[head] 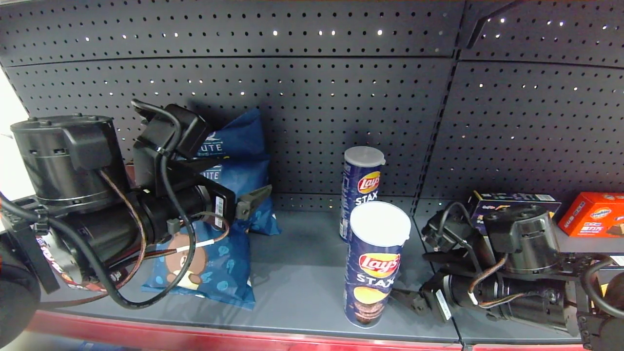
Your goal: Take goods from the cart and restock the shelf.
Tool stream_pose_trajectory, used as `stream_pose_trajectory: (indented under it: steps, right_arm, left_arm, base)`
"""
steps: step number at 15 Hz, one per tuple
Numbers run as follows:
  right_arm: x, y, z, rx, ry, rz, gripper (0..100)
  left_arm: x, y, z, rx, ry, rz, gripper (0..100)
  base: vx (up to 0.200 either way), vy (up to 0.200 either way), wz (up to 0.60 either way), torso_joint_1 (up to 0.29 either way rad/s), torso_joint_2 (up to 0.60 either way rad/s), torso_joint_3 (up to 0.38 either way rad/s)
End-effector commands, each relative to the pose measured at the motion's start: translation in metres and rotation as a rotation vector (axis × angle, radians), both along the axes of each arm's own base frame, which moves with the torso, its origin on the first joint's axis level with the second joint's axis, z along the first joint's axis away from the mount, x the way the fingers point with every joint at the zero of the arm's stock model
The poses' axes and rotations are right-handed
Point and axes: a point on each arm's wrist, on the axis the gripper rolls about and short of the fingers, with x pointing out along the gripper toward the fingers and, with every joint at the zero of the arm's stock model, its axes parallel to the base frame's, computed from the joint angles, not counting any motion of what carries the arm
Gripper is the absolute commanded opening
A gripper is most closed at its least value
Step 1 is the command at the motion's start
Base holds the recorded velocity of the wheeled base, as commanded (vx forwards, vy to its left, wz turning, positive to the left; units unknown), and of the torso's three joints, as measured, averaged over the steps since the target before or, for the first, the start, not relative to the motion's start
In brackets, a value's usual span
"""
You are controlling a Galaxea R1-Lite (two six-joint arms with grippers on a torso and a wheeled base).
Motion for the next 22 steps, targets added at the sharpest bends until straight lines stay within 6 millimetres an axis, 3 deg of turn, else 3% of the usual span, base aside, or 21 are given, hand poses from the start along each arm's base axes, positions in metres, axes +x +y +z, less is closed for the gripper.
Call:
stream_pose_trajectory:
  steps: [1, 7, 9, 11, 14, 16, 19, 22]
  right_arm:
    - [0.0, 0.0, 0.0, -0.001, 0.001, 0.0, 100]
    - [-0.003, -0.002, 0.002, 0.002, -0.006, -0.006, 100]
    - [-0.008, -0.008, 0.012, 0.027, -0.039, -0.014, 100]
    - [-0.016, -0.016, 0.041, 0.09, -0.138, -0.041, 100]
    - [-0.024, -0.036, 0.083, 0.17, -0.284, -0.123, 100]
    - [-0.036, -0.062, 0.108, 0.214, -0.381, -0.211, 100]
    - [-0.052, -0.096, 0.126, 0.236, -0.48, -0.346, 100]
    - [-0.08, -0.121, 0.126, 0.229, -0.525, -0.447, 100]
  left_arm:
    - [0.0, 0.0, 0.0, 0.0, -0.001, 0.0, 100]
    - [-0.002, 0.001, -0.003, 0.004, 0.008, 0.0, 100]
    - [-0.005, 0.002, -0.001, 0.0, -0.003, -0.001, 100]
    - [-0.015, 0.005, 0.013, -0.025, -0.057, -0.008, 100]
    - [-0.04, 0.018, 0.025, -0.05, -0.108, -0.006, 100]
    - [-0.068, 0.033, 0.026, -0.066, -0.141, 0.012, 100]
    - [-0.099, 0.058, 0.013, -0.066, -0.158, 0.084, 100]
    - [-0.133, 0.081, -0.008, -0.064, -0.164, 0.156, 100]
  base:
    - [0.0, 0.0, 0.0, 0.0, 0.0, 0.0]
    - [0.0, 0.0, 0.0, 0.0, 0.0, 0.0]
    - [0.0, 0.0, 0.0, 0.0, 0.0, 0.0]
    - [0.0, 0.0, 0.0, 0.0, 0.0, 0.0]
    - [0.0, 0.0, 0.0, 0.0, 0.0, 0.0]
    - [0.0, 0.0, 0.0, 0.0, 0.0, 0.0]
    - [0.0, 0.0, 0.0, 0.0, 0.0, 0.0]
    - [0.0, 0.0, 0.0, 0.0, 0.0, 0.0]
